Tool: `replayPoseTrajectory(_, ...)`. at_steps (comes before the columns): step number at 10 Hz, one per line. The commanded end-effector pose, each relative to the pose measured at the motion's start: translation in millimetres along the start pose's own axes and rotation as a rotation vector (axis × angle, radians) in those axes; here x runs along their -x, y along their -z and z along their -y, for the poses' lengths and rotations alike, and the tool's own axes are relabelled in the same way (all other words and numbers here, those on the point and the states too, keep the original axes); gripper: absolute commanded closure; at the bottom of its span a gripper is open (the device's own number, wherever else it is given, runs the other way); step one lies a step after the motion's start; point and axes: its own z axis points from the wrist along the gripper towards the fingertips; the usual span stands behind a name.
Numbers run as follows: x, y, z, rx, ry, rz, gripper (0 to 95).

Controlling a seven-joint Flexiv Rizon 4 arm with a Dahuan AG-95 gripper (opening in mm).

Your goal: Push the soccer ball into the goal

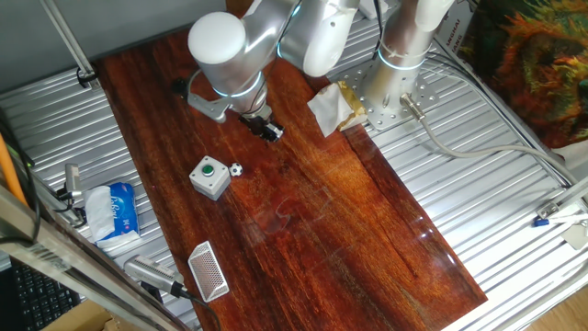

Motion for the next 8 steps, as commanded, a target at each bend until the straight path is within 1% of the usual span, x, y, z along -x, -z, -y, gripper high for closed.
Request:
replayPoseTrajectory(1,-0.7,1.4,-1.0,0.001,-0.016,-0.006,95.0)
replayPoseTrajectory(2,-0.9,2.1,-1.4,0.005,-0.011,-0.007,95.0)
replayPoseTrajectory(4,-0.7,2.4,-1.3,0.013,-0.054,-0.001,95.0)
replayPoseTrajectory(5,-0.7,2.4,-1.3,0.011,-0.101,-0.002,95.0)
replayPoseTrajectory(6,-0.7,2.4,-1.3,0.011,-0.101,-0.002,95.0)
replayPoseTrajectory(7,-1.2,3.4,-2.0,0.008,-0.161,0.005,95.0)
replayPoseTrajectory(8,-1.7,4.4,-2.7,0.006,-0.183,0.007,95.0)
